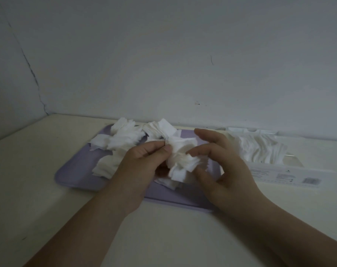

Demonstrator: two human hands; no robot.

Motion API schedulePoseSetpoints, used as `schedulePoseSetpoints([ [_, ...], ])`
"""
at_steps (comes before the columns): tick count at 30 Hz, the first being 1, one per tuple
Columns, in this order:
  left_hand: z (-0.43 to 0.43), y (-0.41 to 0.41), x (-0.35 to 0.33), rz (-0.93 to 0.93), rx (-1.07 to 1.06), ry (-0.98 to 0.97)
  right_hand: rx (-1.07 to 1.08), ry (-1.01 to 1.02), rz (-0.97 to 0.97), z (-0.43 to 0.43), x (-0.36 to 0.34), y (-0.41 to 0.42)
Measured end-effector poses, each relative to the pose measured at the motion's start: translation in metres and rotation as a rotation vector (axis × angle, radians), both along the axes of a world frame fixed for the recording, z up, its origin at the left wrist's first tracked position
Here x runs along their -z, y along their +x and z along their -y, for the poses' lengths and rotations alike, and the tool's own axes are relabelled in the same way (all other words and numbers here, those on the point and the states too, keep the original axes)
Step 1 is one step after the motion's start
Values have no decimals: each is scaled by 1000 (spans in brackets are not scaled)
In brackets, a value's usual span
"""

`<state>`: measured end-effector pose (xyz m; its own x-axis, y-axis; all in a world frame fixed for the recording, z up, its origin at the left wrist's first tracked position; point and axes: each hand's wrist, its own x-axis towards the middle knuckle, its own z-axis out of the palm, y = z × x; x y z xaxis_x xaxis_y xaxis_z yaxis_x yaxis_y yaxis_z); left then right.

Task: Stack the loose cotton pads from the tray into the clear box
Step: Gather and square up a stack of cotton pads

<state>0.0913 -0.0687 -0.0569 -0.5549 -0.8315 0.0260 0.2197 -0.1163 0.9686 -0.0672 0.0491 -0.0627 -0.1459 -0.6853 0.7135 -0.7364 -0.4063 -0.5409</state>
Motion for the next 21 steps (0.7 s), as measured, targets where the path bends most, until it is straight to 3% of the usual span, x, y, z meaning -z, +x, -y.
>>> schedulePoseSetpoints([
  [3,2,1,1,31,-79,-28,29,-18,-17,-3,-1,2],
  [6,6,4,-2,132,-209,-169,76,26,131,-6,-3,4],
  [9,10,11,-10,104,-250,-150,197,139,222,-4,-1,2],
  [15,-5,11,-23,-166,213,88,272,245,529,2,0,-9],
  [21,-8,9,-8,21,339,-144,117,237,741,4,-1,-10],
])
